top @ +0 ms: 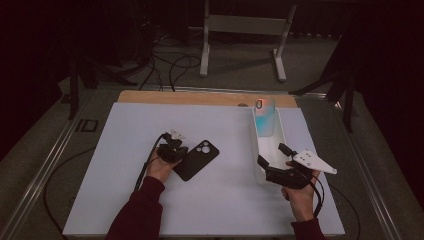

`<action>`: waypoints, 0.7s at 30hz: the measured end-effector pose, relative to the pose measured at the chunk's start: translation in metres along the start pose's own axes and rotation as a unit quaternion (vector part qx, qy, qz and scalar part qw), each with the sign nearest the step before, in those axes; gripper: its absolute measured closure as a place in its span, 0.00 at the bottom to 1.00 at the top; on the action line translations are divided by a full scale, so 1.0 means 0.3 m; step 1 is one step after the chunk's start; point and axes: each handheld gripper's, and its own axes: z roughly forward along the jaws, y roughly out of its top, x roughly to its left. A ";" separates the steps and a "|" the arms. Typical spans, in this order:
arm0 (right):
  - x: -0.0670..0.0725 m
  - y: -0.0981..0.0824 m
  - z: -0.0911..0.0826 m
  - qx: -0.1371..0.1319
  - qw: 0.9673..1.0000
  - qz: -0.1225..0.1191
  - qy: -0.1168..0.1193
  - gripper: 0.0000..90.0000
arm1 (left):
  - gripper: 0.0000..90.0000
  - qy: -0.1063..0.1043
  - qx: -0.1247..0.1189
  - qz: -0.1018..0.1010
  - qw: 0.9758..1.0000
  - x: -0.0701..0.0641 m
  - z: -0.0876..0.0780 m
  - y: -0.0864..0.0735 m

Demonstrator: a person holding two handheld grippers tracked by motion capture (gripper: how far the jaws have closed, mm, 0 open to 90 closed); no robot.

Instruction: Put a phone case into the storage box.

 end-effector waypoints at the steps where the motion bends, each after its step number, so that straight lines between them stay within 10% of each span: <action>1: -0.002 0.000 -0.001 0.000 1.000 0.001 -0.001 0.11 | 0.99 0.000 0.000 0.000 1.000 0.000 0.000 0.000; 10: -0.025 -0.007 -0.005 -0.001 1.000 0.012 -0.003 0.11 | 0.85 -0.002 -0.122 -0.002 0.993 0.018 -0.220 -0.039; 21: -0.023 -0.019 0.007 -0.007 1.000 -0.007 -0.002 0.11 | 0.26 0.018 -0.193 -0.022 0.981 0.060 -0.426 -0.158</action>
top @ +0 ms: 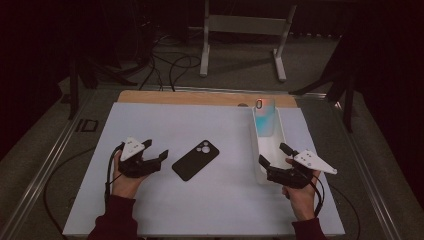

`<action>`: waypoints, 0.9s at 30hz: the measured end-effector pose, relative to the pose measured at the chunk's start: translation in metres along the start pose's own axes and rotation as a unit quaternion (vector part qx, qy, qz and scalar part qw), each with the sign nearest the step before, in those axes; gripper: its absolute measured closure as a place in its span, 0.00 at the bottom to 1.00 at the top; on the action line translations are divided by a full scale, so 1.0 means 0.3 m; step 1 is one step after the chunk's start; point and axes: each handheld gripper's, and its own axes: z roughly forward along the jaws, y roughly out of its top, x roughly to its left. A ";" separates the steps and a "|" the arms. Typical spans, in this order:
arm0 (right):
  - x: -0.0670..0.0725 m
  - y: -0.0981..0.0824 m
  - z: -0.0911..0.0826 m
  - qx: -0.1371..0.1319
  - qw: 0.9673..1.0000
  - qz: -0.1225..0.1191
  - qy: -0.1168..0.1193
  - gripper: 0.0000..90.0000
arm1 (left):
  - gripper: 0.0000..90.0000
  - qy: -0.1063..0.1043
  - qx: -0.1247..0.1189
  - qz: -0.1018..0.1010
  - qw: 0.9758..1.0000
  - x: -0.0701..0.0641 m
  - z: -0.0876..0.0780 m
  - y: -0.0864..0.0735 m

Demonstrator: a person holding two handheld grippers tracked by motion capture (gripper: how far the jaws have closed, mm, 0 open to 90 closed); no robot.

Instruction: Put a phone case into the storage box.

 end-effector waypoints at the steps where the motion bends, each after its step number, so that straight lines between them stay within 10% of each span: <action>1: 0.000 -0.002 0.000 -0.001 1.000 -0.002 -0.003 0.11 | 0.22 0.000 -0.004 -0.003 1.000 0.005 -0.016 -0.005; 9: -0.008 -0.008 -0.012 0.009 1.000 0.007 0.000 0.11 | 0.11 0.027 -0.008 0.004 1.000 0.029 -0.112 -0.046; 27: 0.001 -0.018 -0.011 0.013 1.000 -0.009 0.007 0.10 | 0.00 0.001 0.011 0.010 1.000 0.054 -0.127 -0.065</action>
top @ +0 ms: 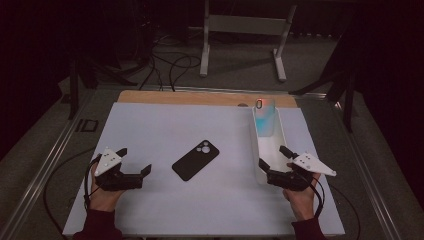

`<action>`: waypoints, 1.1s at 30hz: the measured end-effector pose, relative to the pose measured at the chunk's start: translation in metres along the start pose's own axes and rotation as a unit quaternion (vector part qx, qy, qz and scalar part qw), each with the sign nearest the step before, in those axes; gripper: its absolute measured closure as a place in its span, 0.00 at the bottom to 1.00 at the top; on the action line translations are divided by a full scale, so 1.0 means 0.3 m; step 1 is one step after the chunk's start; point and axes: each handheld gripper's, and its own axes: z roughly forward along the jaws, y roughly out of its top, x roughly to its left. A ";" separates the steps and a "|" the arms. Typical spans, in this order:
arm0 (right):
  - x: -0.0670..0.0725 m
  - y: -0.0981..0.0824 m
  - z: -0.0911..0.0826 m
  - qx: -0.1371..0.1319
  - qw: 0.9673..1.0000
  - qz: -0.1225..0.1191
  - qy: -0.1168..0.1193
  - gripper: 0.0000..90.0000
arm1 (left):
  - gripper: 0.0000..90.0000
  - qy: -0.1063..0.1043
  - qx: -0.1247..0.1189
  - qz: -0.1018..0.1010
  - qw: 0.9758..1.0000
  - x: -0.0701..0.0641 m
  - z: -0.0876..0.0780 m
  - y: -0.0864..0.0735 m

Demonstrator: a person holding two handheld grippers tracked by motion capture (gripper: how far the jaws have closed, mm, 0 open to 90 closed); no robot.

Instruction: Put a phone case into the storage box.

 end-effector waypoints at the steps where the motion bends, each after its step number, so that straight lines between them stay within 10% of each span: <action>1: 0.000 0.002 -0.001 -0.001 1.000 0.000 0.000 0.10 | 0.00 0.000 0.003 0.001 1.000 -0.002 0.002 0.002; 33: -0.008 0.013 -0.018 -0.004 1.000 -0.002 -0.006 0.10 | 0.00 -0.033 0.078 0.038 0.996 -0.085 0.190 0.092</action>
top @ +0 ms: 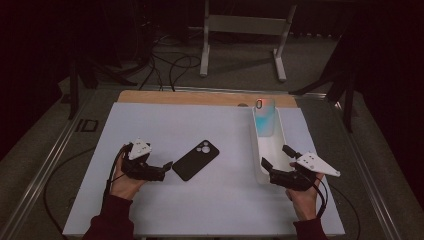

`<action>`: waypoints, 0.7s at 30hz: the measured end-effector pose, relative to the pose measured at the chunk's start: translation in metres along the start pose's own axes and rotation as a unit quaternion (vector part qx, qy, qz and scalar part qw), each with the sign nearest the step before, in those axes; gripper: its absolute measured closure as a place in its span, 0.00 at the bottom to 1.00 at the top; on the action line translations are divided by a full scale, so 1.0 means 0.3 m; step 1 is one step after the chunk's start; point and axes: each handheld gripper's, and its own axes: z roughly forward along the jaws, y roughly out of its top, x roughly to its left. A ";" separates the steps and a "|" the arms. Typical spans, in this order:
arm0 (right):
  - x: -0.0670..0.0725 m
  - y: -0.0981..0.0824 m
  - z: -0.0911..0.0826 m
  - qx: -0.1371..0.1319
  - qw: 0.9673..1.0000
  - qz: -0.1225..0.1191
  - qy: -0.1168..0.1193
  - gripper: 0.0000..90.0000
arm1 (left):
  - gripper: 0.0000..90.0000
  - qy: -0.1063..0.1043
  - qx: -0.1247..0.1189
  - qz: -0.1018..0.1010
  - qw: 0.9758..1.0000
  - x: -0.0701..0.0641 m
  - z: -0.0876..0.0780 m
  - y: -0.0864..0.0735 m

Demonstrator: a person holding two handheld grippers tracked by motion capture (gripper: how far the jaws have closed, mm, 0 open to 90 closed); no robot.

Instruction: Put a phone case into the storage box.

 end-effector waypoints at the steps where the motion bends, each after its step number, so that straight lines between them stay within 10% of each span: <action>1: 0.000 0.000 0.000 0.000 1.000 -0.001 0.000 0.10 | 0.00 -0.001 0.002 -0.001 1.000 -0.001 0.007 0.004; 21: 0.000 0.004 -0.004 -0.002 1.000 0.000 -0.002 0.10 | 0.00 -0.007 0.049 0.010 0.999 -0.027 0.167 0.033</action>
